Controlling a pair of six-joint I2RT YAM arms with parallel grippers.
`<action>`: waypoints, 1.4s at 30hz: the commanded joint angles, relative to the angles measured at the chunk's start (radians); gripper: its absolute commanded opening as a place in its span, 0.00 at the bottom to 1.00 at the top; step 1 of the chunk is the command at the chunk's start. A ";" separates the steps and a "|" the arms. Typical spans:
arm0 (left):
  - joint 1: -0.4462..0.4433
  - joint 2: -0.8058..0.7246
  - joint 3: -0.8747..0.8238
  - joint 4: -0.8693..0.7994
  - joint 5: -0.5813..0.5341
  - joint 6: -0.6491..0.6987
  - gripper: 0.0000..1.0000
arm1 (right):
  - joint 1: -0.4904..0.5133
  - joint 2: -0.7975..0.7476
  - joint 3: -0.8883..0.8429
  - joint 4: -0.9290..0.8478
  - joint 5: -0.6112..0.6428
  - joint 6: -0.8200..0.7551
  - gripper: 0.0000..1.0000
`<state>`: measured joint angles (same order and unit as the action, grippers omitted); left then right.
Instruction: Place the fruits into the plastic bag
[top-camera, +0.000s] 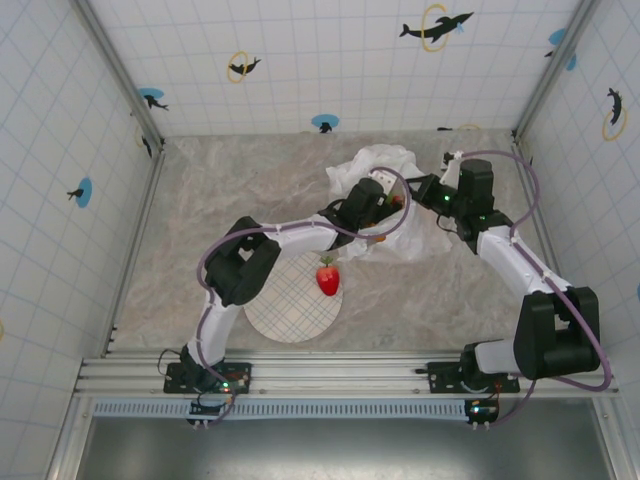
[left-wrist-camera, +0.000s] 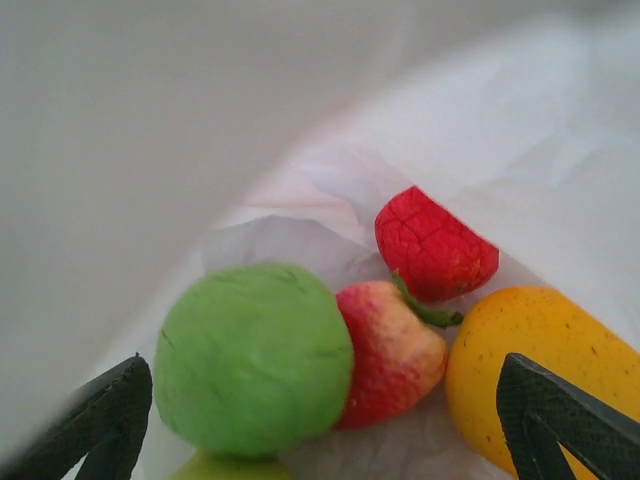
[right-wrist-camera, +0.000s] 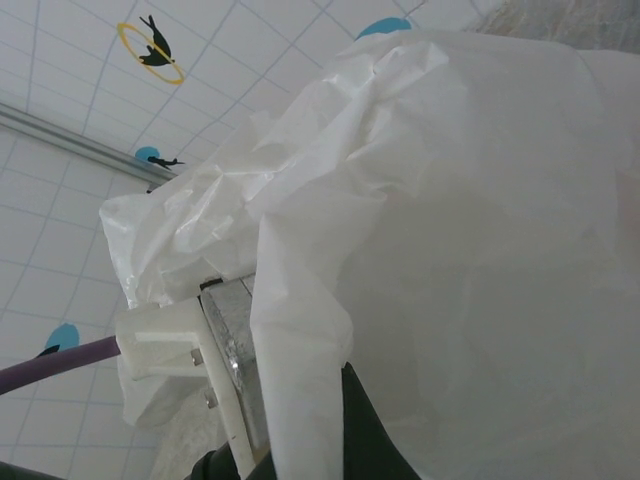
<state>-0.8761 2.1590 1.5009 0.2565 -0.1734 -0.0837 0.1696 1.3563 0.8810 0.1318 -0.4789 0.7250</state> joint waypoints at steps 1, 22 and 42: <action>0.000 -0.069 -0.030 0.016 0.011 -0.017 0.92 | -0.005 -0.005 0.002 0.035 -0.013 -0.005 0.00; 0.040 -0.369 -0.242 0.022 0.302 -0.121 0.87 | -0.011 -0.069 -0.085 -0.091 -0.071 -0.179 0.00; 0.045 -0.661 -0.435 -0.070 0.584 -0.214 0.86 | -0.009 -0.040 -0.081 -0.022 -0.059 -0.121 0.00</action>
<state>-0.8368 1.5398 1.0836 0.2165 0.3588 -0.2707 0.1631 1.3125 0.8043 0.0620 -0.5350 0.5941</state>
